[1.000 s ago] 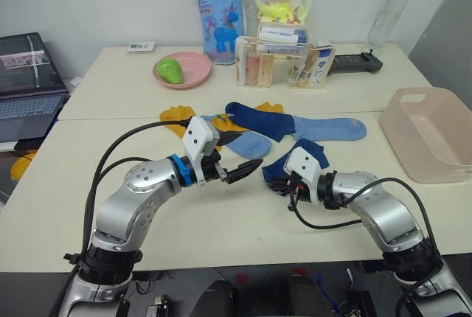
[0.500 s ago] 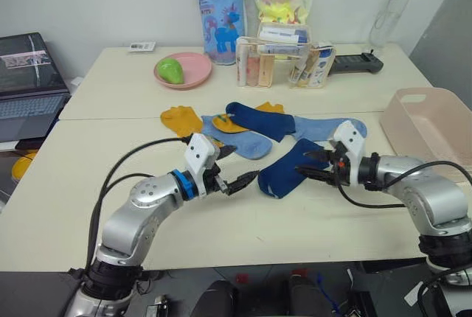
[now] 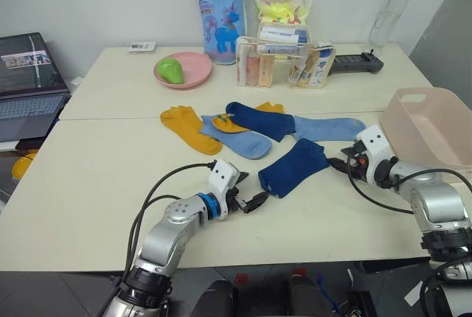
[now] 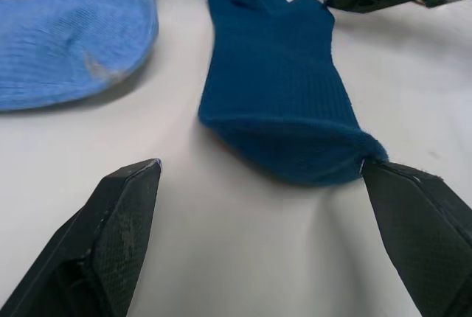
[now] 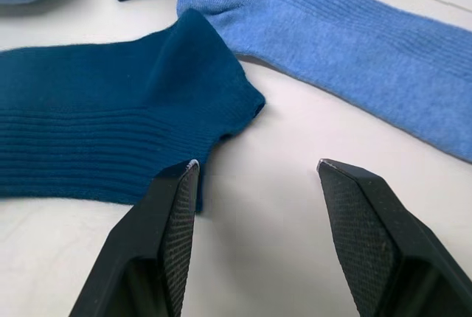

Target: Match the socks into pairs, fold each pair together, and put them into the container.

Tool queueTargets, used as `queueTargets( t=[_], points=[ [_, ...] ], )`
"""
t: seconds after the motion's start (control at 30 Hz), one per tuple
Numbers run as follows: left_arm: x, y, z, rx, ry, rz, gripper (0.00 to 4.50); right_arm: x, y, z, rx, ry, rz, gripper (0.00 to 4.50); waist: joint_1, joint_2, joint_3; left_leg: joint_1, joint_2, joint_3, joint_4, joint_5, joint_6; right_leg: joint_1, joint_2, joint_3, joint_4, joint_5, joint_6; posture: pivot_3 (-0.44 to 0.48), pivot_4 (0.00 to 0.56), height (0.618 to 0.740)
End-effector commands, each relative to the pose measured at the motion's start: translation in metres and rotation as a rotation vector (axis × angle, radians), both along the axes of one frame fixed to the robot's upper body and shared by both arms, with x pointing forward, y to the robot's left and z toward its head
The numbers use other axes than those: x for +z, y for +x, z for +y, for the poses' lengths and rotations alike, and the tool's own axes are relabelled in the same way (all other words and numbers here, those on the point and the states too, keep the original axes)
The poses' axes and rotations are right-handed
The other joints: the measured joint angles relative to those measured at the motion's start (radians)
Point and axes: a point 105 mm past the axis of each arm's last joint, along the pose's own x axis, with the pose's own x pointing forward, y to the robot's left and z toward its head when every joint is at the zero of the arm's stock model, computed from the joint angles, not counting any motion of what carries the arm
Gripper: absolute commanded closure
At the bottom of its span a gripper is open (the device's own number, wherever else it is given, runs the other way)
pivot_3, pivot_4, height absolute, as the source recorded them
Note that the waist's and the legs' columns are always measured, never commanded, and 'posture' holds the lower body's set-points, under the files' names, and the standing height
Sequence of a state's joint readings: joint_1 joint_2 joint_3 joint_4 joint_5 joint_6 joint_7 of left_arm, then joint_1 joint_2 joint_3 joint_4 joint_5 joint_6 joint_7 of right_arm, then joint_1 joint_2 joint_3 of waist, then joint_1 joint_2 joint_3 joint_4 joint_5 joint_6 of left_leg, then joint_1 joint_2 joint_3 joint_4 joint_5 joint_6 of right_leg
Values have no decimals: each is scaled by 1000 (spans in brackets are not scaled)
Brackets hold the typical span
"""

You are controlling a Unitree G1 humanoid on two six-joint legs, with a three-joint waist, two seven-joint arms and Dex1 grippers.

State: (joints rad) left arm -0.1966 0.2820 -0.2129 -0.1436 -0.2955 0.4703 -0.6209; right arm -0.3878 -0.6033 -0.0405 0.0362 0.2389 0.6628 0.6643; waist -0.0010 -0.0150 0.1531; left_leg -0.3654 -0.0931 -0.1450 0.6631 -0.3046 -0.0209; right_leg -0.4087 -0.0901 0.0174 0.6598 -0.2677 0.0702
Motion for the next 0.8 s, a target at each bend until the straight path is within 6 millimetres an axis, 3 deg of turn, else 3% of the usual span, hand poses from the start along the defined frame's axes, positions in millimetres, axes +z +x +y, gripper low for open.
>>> queueTargets(
  t=[0.03,0.33,0.63,0.73,0.8],
  points=[
    [13,1,-6,-24,-36,-34,0,17,5,5,-4,58,-42,1729,0,0,0,0,0,0,0,0,0,0,0,0,0,0,0,0,150,740],
    [32,-5,4,-41,-95,-28,0,5,3,16,42,29,-5,1729,0,0,0,0,0,0,0,0,0,0,0,0,0,0,0,0,150,740],
    [-4,-2,-9,-59,41,18,0,1,3,19,39,27,0,1729,0,0,0,0,0,0,0,0,0,0,1,0,0,0,0,0,150,740],
    [-6,0,-7,-48,60,-6,620,1,0,20,50,34,2,1672,0,0,0,0,0,0,0,0,0,0,0,0,0,0,0,0,150,740],
    [-5,-1,-6,-51,53,-8,1219,2,0,21,53,40,1,2080,0,0,0,0,0,0,0,0,0,0,0,0,0,0,0,0,150,740]
  ],
)
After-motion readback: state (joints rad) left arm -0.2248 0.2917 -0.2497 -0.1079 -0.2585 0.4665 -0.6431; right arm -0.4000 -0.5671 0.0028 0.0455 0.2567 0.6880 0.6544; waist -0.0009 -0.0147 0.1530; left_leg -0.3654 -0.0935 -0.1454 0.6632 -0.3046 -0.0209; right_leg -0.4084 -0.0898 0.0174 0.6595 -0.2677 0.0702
